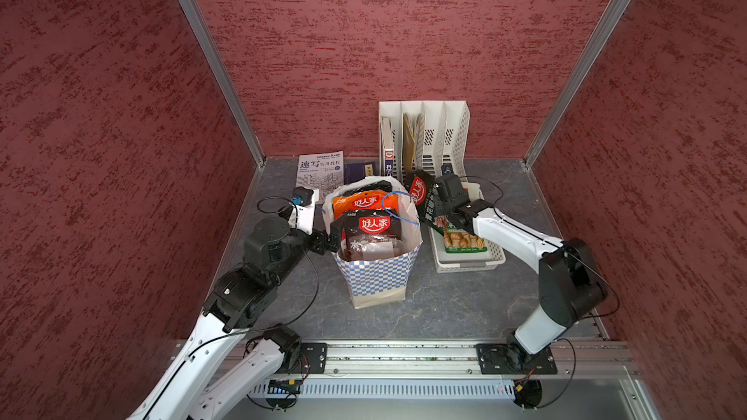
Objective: Place the condiment packets inside the bag
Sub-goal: Pick up the condiment packet from the storage box.
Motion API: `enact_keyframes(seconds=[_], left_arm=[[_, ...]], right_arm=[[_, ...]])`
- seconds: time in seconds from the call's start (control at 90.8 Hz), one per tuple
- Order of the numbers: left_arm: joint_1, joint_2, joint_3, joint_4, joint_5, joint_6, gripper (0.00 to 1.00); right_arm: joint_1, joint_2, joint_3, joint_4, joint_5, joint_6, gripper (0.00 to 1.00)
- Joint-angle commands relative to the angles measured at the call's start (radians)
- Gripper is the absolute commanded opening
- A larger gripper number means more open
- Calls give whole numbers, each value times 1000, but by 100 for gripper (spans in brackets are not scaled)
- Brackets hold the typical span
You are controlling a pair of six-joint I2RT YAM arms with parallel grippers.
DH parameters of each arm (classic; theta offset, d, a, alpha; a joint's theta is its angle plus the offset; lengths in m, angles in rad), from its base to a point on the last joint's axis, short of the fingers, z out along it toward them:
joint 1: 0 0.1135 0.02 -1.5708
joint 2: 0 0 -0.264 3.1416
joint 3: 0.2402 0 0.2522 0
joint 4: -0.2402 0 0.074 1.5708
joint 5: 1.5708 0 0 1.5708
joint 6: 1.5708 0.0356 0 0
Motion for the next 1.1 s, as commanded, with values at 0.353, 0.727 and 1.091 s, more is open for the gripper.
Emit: enact_keyframes(seconds=[0.353,0.727,1.091], left_arm=[[-427,285,169,201,-44,248,100],[-297,320,167,340,333,84,100],[-283,351,71,762,790,-68,100]], right_arm=[[-7,-646,-101,48,-311,-98,0],[-8,-853,160,-217,-989,-351,0],[-7,-956,190,-159,-1343,-341,0]])
